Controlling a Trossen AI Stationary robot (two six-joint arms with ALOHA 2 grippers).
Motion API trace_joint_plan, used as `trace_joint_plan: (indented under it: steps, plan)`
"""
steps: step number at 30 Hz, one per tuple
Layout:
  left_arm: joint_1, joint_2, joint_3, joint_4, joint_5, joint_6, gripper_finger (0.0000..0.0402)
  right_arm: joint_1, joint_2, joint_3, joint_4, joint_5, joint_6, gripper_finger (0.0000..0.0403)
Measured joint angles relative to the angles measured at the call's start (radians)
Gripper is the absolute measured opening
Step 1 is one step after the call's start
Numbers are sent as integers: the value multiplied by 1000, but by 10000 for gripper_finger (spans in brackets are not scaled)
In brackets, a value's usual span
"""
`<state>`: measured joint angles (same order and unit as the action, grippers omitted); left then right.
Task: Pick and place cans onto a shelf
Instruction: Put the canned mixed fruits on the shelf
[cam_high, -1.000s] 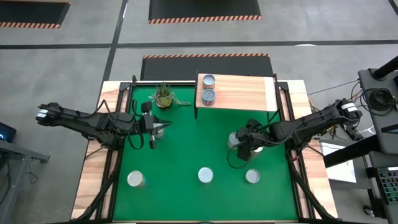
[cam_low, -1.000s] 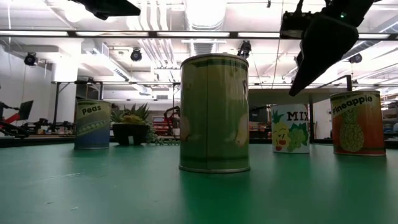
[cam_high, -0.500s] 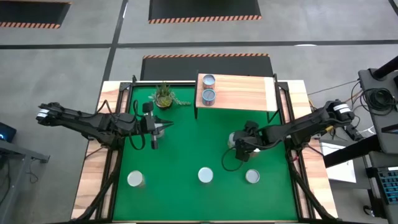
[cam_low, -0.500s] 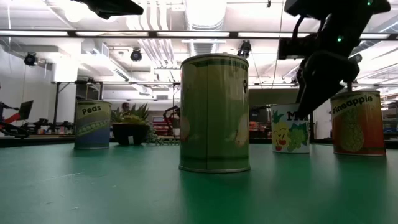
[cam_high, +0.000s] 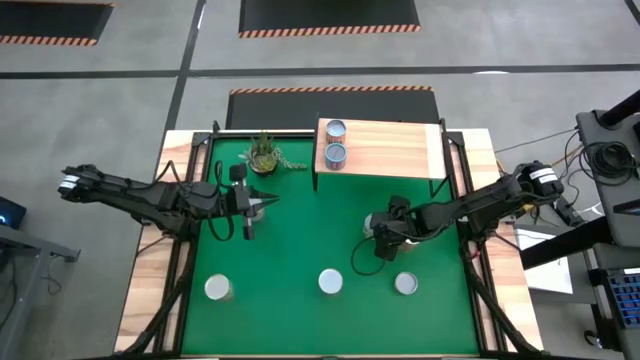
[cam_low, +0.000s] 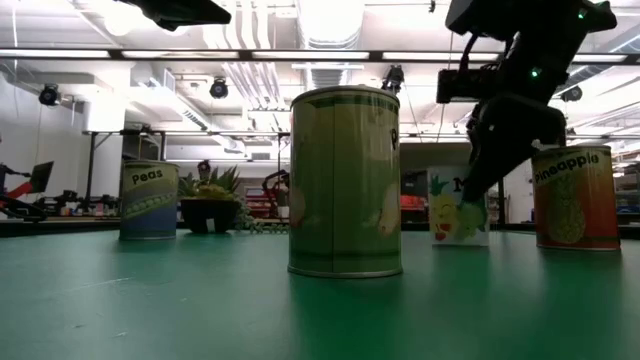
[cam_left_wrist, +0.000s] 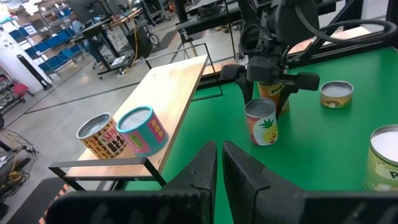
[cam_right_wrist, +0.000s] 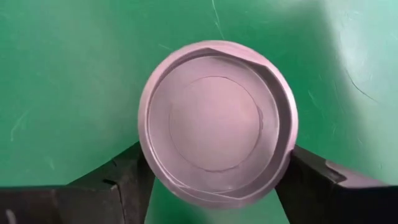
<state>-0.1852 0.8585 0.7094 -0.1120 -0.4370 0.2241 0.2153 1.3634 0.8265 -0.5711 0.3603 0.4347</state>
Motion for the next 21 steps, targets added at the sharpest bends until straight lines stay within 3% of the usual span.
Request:
trace_joint_plan:
  steps: [5,10,18,21]
  plan:
    - [0,1,0,3,0,0,8,0,-37,25,34,-13,26,271]
    - [0,4,0,7,0,3,8,0,-38,155,25,-46,28,278]
    - [0,10,1,14,-1,3,8,-83,1,481,-270,-31,19,276]
    - [0,12,1,15,-1,3,8,-145,6,577,-382,-27,-79,278]
